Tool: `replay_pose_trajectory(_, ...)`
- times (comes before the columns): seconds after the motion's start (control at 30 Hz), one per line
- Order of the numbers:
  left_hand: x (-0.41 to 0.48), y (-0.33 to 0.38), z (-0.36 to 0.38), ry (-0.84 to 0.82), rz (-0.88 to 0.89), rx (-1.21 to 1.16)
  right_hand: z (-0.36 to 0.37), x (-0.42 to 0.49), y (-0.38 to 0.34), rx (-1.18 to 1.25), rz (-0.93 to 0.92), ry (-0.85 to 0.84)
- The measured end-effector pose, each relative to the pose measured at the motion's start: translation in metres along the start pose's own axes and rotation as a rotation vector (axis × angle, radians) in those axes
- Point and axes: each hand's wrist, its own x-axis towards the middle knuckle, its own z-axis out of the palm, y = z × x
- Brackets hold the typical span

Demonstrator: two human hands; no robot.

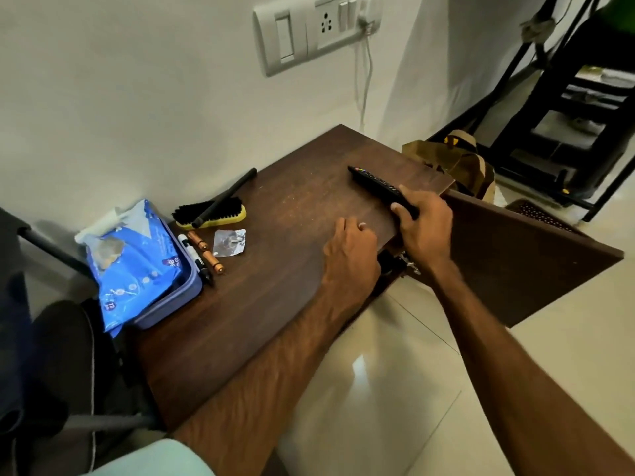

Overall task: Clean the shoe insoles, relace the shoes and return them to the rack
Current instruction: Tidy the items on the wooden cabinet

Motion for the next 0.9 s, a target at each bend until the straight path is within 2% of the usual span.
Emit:
replay_pose_trajectory(0.2,-0.034,0.032,0.011,-0.023,0.096,-0.085,-0.068,-0.12,0.049,0.13,0.15,0.268)
replay_pose_trajectory(0.3,-0.046,0.041,0.021,-0.021,0.066,-0.092,-0.078,-0.154,0.078,0.101,0.216,0.3)
replay_pose_trajectory(0.6,-0.047,0.034,0.026,-0.028,0.021,-0.029,-0.007,-0.095,0.088,0.127,0.12,0.057)
replay_pose_trajectory(0.9,-0.045,0.021,0.028,-0.004,0.058,-0.082,0.064,-0.056,0.104,0.013,0.255,-0.227)
